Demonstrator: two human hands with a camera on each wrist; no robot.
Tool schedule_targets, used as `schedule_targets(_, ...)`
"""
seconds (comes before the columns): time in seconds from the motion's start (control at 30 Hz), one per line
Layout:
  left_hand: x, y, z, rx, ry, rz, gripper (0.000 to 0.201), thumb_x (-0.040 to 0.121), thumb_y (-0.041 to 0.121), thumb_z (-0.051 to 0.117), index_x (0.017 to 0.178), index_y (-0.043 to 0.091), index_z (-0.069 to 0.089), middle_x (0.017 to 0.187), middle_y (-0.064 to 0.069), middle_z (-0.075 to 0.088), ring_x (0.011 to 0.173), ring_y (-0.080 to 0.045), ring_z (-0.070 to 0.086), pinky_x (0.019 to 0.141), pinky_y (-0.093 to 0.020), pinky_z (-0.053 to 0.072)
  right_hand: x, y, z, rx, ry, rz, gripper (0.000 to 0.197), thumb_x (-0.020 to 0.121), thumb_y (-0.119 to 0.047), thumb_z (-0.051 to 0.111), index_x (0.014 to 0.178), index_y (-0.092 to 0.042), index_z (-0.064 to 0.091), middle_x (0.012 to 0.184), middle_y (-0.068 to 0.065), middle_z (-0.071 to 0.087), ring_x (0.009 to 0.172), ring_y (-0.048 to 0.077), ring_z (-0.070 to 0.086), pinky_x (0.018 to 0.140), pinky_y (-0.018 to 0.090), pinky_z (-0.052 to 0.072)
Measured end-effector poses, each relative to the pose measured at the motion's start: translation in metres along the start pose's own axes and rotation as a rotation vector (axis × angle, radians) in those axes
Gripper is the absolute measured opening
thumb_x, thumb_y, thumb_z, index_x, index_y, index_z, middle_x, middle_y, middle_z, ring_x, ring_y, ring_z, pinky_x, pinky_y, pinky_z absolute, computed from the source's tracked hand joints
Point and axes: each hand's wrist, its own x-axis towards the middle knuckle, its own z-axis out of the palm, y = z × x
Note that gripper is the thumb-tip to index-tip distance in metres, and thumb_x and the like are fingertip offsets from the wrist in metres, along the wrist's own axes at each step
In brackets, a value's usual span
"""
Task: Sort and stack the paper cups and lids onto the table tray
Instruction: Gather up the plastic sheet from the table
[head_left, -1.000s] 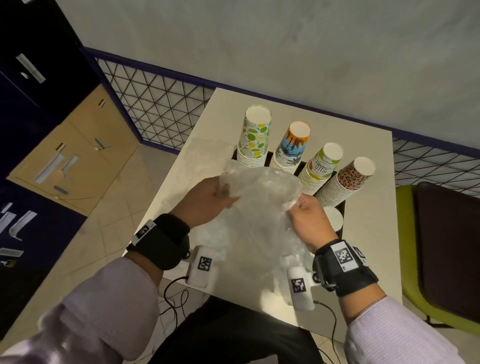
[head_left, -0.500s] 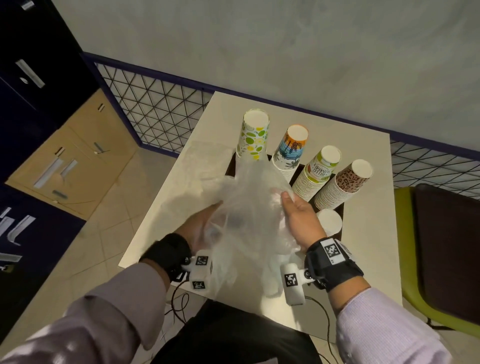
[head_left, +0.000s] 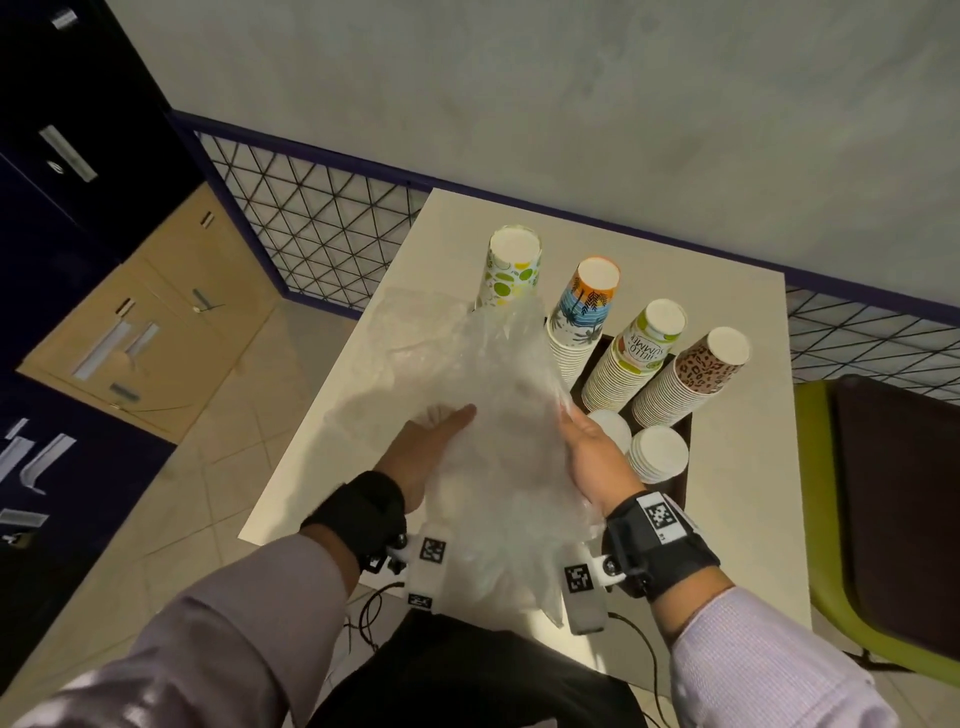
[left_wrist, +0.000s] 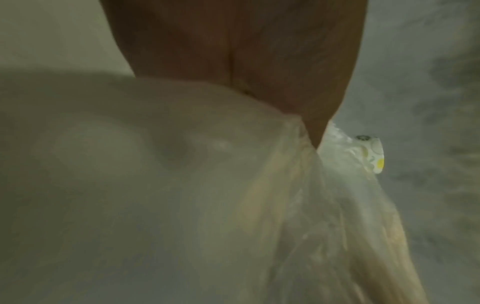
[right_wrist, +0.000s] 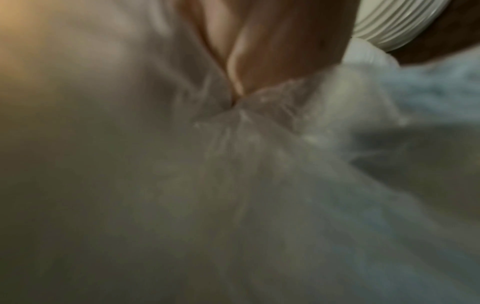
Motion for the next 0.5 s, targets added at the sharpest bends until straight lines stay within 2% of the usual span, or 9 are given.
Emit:
schedule_targets(0.03, -0.003, 0.0, 0.004, -0.031, -0.025, -0.023, 0.025, 0.089, 0.037, 0.081, 0.1, 0.016, 0.073, 0.107, -0.014, 0.076, 0.099, -0.026, 0.075, 0.099, -0.045, 0.056, 0.001, 0.003, 0.0, 0.03, -0.005, 0.001, 0.038, 0.11, -0.019, 0.041, 0.145, -0.029, 0.047, 0.142, -0.015, 0.054, 0.13, 0.001, 0.05, 0.104, 0.009, 0.039)
schedule_targets(0.07, -0.007, 0.0, 0.008, -0.056, -0.057, -0.048, 0.028, 0.09, 0.036, 0.08, 0.108, 0.015, 0.075, 0.112, -0.012, 0.078, 0.105, -0.028, 0.075, 0.099, -0.045, 0.055, 0.001, 0.004, 0.0, 0.066, -0.015, 0.025, 0.036, 0.109, -0.018, 0.043, 0.139, -0.035, 0.051, 0.134, -0.019, 0.059, 0.122, -0.003, 0.055, 0.097, 0.008, 0.043)
schedule_targets(0.1, -0.009, 0.0, 0.01, -0.061, -0.093, -0.071, 0.031, 0.091, 0.034, 0.079, 0.115, 0.015, 0.075, 0.115, -0.012, 0.078, 0.108, -0.029, 0.075, 0.098, -0.044, 0.055, 0.002, 0.007, 0.001, 0.113, -0.012, 0.067, 0.035, 0.108, -0.019, 0.046, 0.134, -0.04, 0.055, 0.13, -0.02, 0.062, 0.119, -0.003, 0.059, 0.099, 0.013, 0.047)
schedule_targets(0.17, -0.012, -0.002, 0.012, -0.059, -0.137, -0.103, 0.037, 0.09, 0.031, 0.079, 0.122, 0.012, 0.075, 0.118, -0.014, 0.077, 0.109, -0.032, 0.075, 0.097, -0.044, 0.056, 0.003, 0.013, 0.002, 0.192, -0.006, 0.136, 0.031, 0.106, -0.026, 0.051, 0.13, -0.042, 0.062, 0.132, -0.015, 0.066, 0.125, 0.007, 0.06, 0.112, 0.033, 0.045)
schedule_targets(0.23, -0.014, -0.004, 0.014, -0.041, -0.138, -0.117, 0.037, 0.089, 0.025, 0.081, 0.121, 0.009, 0.075, 0.116, -0.016, 0.077, 0.106, -0.032, 0.076, 0.092, -0.044, 0.058, 0.002, 0.009, 0.002, 0.315, 0.004, 0.213, 0.03, 0.106, -0.031, 0.05, 0.13, -0.032, 0.068, 0.129, -0.004, 0.07, 0.12, 0.017, 0.066, 0.109, 0.039, 0.048)
schedule_targets(0.33, -0.009, -0.007, 0.012, 0.018, -0.065, -0.074, 0.033, 0.086, 0.016, 0.084, 0.114, 0.002, 0.076, 0.111, -0.019, 0.078, 0.1, -0.034, 0.077, 0.096, -0.048, 0.059, -0.005, 0.0, -0.002, 0.582, -0.049, 0.25, 0.045, 0.101, -0.036, 0.044, 0.097, -0.014, 0.083, 0.1, 0.009, 0.078, 0.088, 0.022, 0.077, 0.074, 0.03, 0.062)
schedule_targets(0.37, -0.005, -0.008, 0.01, 0.04, -0.037, -0.044, 0.033, 0.084, 0.015, 0.085, 0.114, 0.003, 0.076, 0.11, -0.019, 0.078, 0.1, -0.035, 0.077, 0.097, -0.049, 0.059, -0.008, -0.004, -0.003, 0.64, -0.097, 0.23, 0.046, 0.098, -0.042, 0.047, 0.1, -0.012, 0.082, 0.103, 0.011, 0.078, 0.089, 0.023, 0.076, 0.073, 0.031, 0.062)
schedule_targets(0.43, 0.0, -0.01, 0.008, 0.077, -0.02, 0.039, 0.04, 0.082, 0.014, 0.087, 0.119, 0.008, 0.074, 0.112, -0.014, 0.078, 0.103, -0.035, 0.076, 0.097, -0.053, 0.059, -0.013, -0.01, -0.003, 0.614, -0.186, 0.195, 0.055, 0.09, -0.052, 0.062, 0.126, -0.012, 0.07, 0.125, 0.015, 0.07, 0.109, 0.027, 0.071, 0.092, 0.039, 0.058)
schedule_targets(0.5, 0.003, -0.009, 0.009, 0.101, -0.013, 0.114, 0.042, 0.082, 0.013, 0.087, 0.122, 0.013, 0.072, 0.113, -0.01, 0.079, 0.105, -0.033, 0.076, 0.095, -0.054, 0.06, -0.009, -0.004, -0.004, 0.311, -0.206, 0.127, 0.058, 0.086, -0.044, 0.075, 0.135, -0.014, 0.062, 0.13, 0.012, 0.069, 0.117, 0.028, 0.067, 0.101, 0.046, 0.053)
